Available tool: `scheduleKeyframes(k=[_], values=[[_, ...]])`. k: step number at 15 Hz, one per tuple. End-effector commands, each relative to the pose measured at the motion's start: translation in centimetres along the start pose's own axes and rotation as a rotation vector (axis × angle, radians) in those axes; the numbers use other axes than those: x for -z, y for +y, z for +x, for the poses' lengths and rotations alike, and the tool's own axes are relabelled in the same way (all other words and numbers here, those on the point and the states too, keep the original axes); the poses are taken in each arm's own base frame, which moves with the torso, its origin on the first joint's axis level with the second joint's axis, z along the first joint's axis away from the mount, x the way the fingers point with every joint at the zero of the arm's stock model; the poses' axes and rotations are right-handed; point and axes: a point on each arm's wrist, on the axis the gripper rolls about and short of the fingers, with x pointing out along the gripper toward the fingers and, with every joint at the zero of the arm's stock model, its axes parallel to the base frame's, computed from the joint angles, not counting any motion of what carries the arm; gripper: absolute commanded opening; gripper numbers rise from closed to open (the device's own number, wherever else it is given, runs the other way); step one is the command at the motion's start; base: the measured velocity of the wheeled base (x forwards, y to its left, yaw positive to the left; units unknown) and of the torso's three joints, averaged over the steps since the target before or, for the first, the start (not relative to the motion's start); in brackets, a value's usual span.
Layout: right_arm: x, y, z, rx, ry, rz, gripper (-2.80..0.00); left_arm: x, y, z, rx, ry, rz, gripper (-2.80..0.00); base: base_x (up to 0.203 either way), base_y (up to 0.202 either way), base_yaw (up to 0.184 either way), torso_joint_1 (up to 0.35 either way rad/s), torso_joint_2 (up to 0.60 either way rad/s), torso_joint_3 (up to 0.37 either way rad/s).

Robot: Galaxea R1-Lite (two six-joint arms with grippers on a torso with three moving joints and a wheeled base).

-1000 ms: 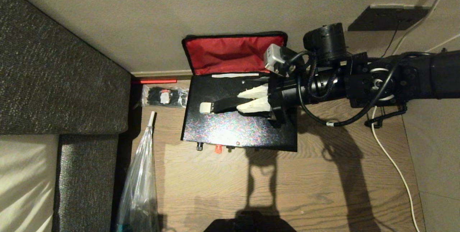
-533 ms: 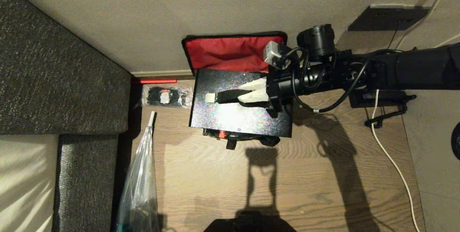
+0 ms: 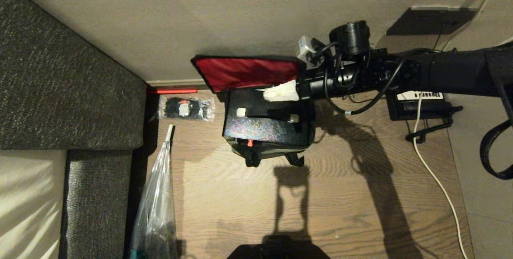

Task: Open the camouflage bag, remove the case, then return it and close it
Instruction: Close the top of the storage box

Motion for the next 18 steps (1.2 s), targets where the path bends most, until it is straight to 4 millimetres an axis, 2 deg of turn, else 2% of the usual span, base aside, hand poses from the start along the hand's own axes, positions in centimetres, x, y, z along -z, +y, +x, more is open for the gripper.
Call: scheduleKeyframes(k=[1, 6, 9, 14, 18], values=[[1.4, -0.5, 0.1, 0.008, 0.018, 0.015, -2.8, 0.1, 0.0, 0.0, -0.001, 0.001, 0.0, -2.8, 0.0, 0.0, 0.0, 0.0, 0.0, 0.0], [1.3, -0.3, -0.3, 0.014, 0.037, 0.041, -2.8, 0.1, 0.0, 0.0, -0.001, 0.001, 0.0, -2.8, 0.0, 0.0, 0.0, 0.0, 0.0, 0.0], [1.9, 0.1, -0.3, 0.028, 0.075, 0.094, -2.8, 0.1, 0.0, 0.0, -0.001, 0.001, 0.0, -2.8, 0.0, 0.0, 0.0, 0.0, 0.0, 0.0], [2.3, 1.6, -1.9, 0.035, 0.119, 0.158, -2.8, 0.1, 0.0, 0.0, -0.001, 0.001, 0.0, -2.8, 0.0, 0.0, 0.0, 0.0, 0.0, 0.0], [4.6, 2.8, -1.4, 0.05, 0.204, 0.281, -2.8, 0.1, 0.0, 0.0, -0.001, 0.001, 0.0, -2.8, 0.0, 0.0, 0.0, 0.0, 0.0, 0.0]])
